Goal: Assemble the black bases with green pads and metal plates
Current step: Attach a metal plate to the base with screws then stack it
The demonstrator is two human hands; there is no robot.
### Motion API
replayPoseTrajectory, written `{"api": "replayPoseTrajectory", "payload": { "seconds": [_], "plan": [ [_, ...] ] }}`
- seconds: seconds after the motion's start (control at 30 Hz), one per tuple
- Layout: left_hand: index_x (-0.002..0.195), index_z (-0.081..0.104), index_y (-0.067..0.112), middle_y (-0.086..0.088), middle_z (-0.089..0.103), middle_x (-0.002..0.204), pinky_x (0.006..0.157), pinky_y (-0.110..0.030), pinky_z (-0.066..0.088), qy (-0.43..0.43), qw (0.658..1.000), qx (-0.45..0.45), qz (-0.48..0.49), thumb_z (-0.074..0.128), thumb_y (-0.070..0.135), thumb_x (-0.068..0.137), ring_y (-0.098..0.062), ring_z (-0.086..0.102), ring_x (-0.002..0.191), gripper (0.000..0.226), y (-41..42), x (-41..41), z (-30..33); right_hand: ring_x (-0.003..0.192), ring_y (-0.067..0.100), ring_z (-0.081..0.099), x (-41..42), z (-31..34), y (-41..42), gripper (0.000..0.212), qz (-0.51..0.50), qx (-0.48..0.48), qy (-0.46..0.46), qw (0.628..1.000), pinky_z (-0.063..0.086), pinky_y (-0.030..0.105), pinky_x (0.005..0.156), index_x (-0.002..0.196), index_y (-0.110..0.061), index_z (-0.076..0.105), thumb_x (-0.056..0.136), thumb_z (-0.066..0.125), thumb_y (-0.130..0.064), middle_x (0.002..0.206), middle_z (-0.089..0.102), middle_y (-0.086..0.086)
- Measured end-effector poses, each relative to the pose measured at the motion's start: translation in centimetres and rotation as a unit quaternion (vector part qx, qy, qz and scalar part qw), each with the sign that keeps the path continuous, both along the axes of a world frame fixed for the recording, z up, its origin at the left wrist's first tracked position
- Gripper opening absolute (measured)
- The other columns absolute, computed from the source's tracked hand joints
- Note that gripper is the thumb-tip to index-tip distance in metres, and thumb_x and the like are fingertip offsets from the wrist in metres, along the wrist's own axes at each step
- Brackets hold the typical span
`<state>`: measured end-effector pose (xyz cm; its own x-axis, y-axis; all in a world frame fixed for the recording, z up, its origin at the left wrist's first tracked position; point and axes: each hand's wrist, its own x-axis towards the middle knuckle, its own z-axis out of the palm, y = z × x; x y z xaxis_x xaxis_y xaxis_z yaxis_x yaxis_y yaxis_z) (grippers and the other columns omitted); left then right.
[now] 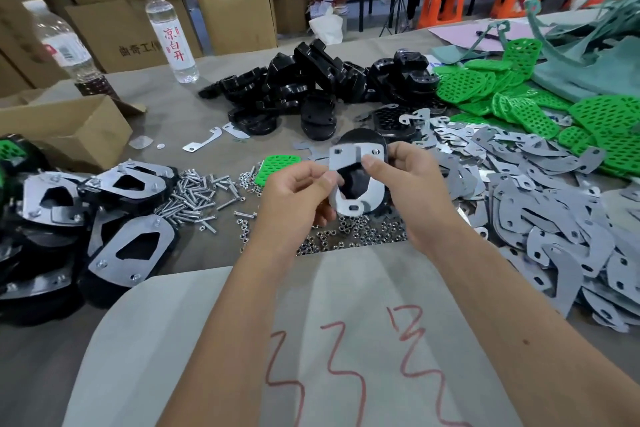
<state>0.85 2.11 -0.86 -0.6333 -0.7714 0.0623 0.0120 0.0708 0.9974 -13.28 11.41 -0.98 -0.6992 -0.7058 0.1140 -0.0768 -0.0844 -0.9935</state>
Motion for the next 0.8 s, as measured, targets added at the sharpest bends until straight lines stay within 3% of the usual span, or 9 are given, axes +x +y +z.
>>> {"api": "replayPoseTrajectory", "payload": {
  "seconds": [0.13,0.23,0.33,0.43,0.5,0.57,0.63,0.73,0.8],
  "plan": [
    [0.074,0.069,0.009,-0.004,0.065,0.059,0.044,-0.018,0.041,-0.029,0.999,-0.011,0.035,0.066,0.014,0.1,-0.014,0.056,0.046,0.027,0.3,-0.3,-0.4,0.079,0.028,0.063,0.4,0.1,0.0,0.024,0.011,0.005,0.023,1.0,0.054,0.057,0.085,0.097,0.002,0.064,0.094,0.074,-0.019,0.095,0.071,0.029],
    [0.066,0.066,0.013,-0.009,0.069,0.06,0.044,-0.021,0.044,-0.03,0.998,-0.015,0.046,0.066,0.014,0.1,-0.018,0.058,0.047,0.034,0.5,-0.4,-0.4,0.079,0.026,0.061,0.5,0.1,0.0,0.025,0.016,0.001,0.025,1.0,0.053,0.059,0.087,0.097,0.005,0.062,0.094,0.074,-0.017,0.097,0.069,0.031],
    [0.06,0.064,0.015,-0.008,0.071,0.059,0.045,-0.025,0.047,-0.049,0.995,-0.051,0.075,0.067,0.017,0.098,-0.022,0.061,0.047,0.039,0.7,-0.5,-0.3,0.077,0.026,0.062,0.5,0.0,0.0,0.023,0.026,-0.003,0.018,1.0,0.053,0.052,0.078,0.096,0.003,0.064,0.094,0.074,-0.017,0.095,0.071,0.029],
    [0.058,0.061,0.013,-0.001,0.064,0.052,0.049,-0.03,0.047,-0.098,0.975,-0.161,0.114,0.074,0.029,0.092,-0.026,0.061,0.047,0.04,0.5,-0.4,-0.4,0.071,0.02,0.061,0.6,-0.2,0.0,0.018,0.041,-0.002,0.016,0.999,0.049,0.036,0.07,0.09,-0.001,0.065,0.094,0.074,-0.017,0.082,0.072,0.021],
    [0.053,0.056,0.015,0.007,0.056,0.044,0.048,-0.025,0.04,-0.115,0.96,-0.218,0.134,0.078,0.033,0.087,-0.013,0.049,0.042,0.044,0.6,-0.2,-0.3,0.066,0.014,0.058,0.7,-0.2,0.0,0.017,0.045,0.001,0.02,0.999,0.046,0.03,0.064,0.086,-0.006,0.066,0.094,0.074,-0.017,0.074,0.069,0.01],
    [0.053,0.056,0.019,0.015,0.055,0.042,0.045,-0.013,0.033,-0.102,0.96,-0.215,0.146,0.081,0.031,0.085,-0.003,0.047,0.04,0.042,0.4,-0.2,-0.3,0.069,0.017,0.062,0.7,-0.3,-0.1,0.017,0.047,-0.002,0.012,0.999,0.048,0.032,0.067,0.09,-0.002,0.066,0.095,0.074,-0.016,0.079,0.071,0.019],
    [0.062,0.064,0.022,0.015,0.062,0.051,0.048,-0.011,0.035,-0.101,0.959,-0.211,0.161,0.084,0.03,0.082,-0.001,0.052,0.045,0.03,-0.1,0.0,-0.3,0.073,0.023,0.067,0.7,-0.2,-0.1,0.016,0.047,-0.01,0.002,0.999,0.051,0.036,0.07,0.094,0.0,0.068,0.095,0.073,-0.015,0.088,0.074,0.023],
    [0.07,0.069,0.022,0.007,0.07,0.062,0.055,-0.027,0.05,-0.089,0.969,-0.185,0.137,0.085,0.023,0.082,-0.009,0.063,0.053,0.02,-0.8,0.2,-0.5,0.078,0.03,0.066,0.5,-0.2,-0.1,0.02,0.044,-0.012,-0.007,0.999,0.05,0.045,0.074,0.096,0.003,0.067,0.095,0.072,-0.016,0.094,0.074,0.028],
    [0.07,0.07,0.019,0.0,0.071,0.059,0.051,-0.031,0.054,-0.067,0.98,-0.154,0.107,0.085,0.018,0.083,-0.016,0.065,0.05,0.02,-0.9,0.3,-0.5,0.084,0.039,0.071,0.5,-0.2,0.0,0.019,0.043,-0.015,-0.014,0.999,0.056,0.055,0.082,0.097,0.003,0.067,0.096,0.072,-0.016,0.095,0.075,0.026]
  ]
}}
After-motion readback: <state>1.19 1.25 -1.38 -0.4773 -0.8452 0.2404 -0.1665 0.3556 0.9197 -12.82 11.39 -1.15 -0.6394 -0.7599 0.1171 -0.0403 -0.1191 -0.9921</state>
